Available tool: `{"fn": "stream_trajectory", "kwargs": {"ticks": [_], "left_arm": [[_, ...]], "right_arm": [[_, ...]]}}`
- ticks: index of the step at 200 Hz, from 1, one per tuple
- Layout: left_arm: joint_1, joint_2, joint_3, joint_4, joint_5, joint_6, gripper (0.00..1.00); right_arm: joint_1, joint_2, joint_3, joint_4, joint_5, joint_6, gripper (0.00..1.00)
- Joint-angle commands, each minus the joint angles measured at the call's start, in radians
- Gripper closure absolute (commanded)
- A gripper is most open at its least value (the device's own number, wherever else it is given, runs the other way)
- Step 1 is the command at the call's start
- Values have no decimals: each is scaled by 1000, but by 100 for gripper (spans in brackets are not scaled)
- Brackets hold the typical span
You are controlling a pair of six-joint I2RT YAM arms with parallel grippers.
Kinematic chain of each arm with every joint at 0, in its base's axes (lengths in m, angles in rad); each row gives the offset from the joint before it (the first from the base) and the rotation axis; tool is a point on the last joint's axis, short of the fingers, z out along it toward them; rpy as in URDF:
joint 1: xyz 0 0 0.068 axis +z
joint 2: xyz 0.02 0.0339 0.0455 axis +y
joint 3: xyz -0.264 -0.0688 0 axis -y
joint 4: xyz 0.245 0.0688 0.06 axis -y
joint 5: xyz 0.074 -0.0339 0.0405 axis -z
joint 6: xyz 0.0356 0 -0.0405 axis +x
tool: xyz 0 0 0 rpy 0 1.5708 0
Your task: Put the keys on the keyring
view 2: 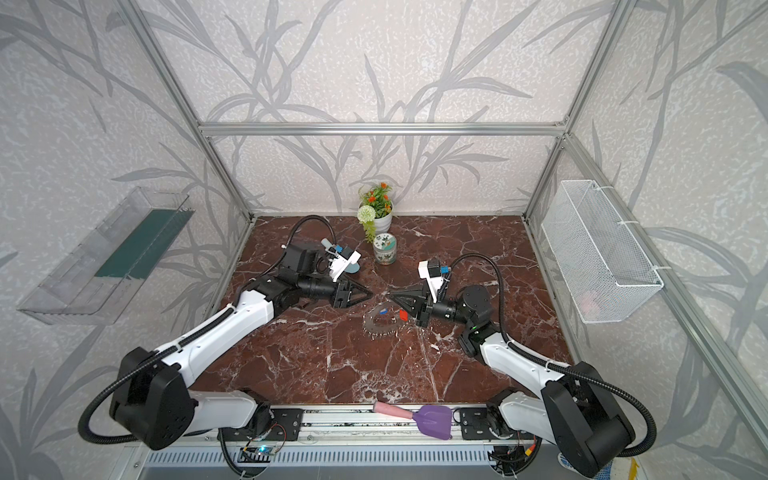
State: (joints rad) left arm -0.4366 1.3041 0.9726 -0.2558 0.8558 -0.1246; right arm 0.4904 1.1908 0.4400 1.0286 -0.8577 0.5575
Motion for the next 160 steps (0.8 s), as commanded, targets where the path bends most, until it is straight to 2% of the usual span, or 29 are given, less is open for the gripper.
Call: {"fn": "stream_trajectory", "kwargs": {"ticks": [1,25,40,64,80,105,160], "left_arm": [[6,-73,-13,75,-2,39,50],[0,-113,-37,214,136,35,53],[-19,-115,-31,236,193,75,53],[-58,-90,23,125,207,214,54],[-76,-66,60,82,211,258,55],[-90,-36,89,84,174,277,59],[-104,18,119,63,196,289,67]], "right_arm": [[2,-1,6,71,-15,6,100],[3,-6,2,71,-17,7,100],[3,-9,0,70,-18,7,100],[3,-11,-1,68,-22,9,100],[4,-11,-1,68,-26,10,100],[3,-8,0,72,-30,16,100],[2,1,-2,110,-36,44,100]]}}
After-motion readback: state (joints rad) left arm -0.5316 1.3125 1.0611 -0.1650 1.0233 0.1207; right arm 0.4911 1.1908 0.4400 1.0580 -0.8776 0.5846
